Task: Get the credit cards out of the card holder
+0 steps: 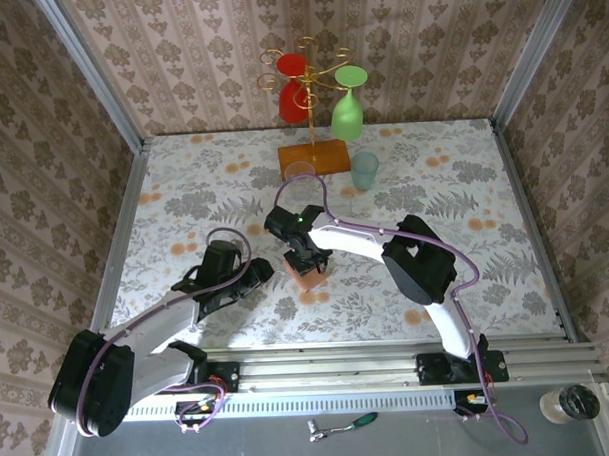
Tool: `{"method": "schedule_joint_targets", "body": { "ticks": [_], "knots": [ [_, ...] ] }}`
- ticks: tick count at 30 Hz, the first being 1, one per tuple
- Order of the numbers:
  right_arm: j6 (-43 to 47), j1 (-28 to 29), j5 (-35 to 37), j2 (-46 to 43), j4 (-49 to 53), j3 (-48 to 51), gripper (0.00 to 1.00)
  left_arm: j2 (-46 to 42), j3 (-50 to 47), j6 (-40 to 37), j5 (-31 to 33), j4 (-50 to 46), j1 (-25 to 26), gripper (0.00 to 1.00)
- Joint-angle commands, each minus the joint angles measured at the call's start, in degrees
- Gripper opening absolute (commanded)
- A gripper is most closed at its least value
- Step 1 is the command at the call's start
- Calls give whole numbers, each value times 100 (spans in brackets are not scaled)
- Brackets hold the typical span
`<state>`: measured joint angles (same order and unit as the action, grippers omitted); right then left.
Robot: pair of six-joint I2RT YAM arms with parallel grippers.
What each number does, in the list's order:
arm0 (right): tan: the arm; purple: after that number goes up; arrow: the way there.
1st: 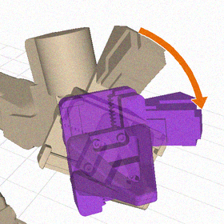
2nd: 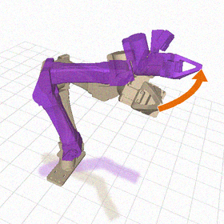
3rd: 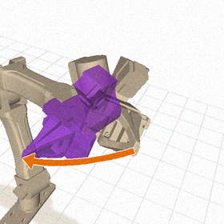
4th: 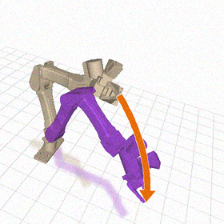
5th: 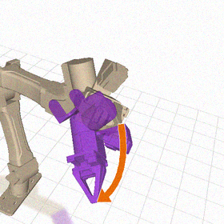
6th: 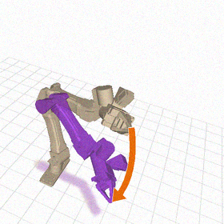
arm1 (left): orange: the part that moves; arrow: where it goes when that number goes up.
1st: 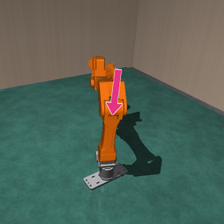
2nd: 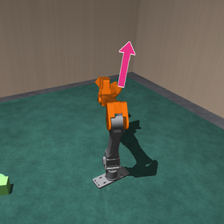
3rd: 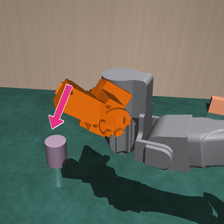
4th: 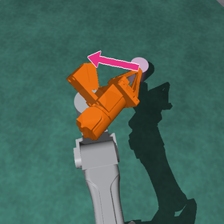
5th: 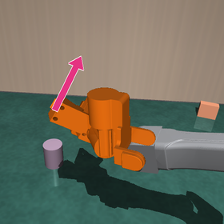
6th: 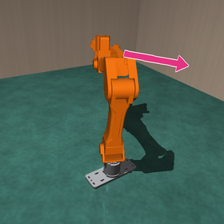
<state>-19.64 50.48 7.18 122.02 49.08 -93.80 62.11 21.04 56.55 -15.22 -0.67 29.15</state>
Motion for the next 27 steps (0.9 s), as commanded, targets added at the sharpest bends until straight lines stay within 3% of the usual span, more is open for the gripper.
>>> {"method": "schedule_joint_targets", "body": {
  "ticks": [1, 12, 27],
  "knots": [
    [-81, 62, -28, 366, 221, 37, 30, -102, -87, -39, -77, 34, -49, 51],
    [-232, 61, 4, 251, 183, 79, 10, -120, -91, -39, -104, 45, -49, 50],
    [-1081, 64, -564, -842, 74, 726, 6, 98, 40, -101, -250, 177, -49, 51]
  ]
}}
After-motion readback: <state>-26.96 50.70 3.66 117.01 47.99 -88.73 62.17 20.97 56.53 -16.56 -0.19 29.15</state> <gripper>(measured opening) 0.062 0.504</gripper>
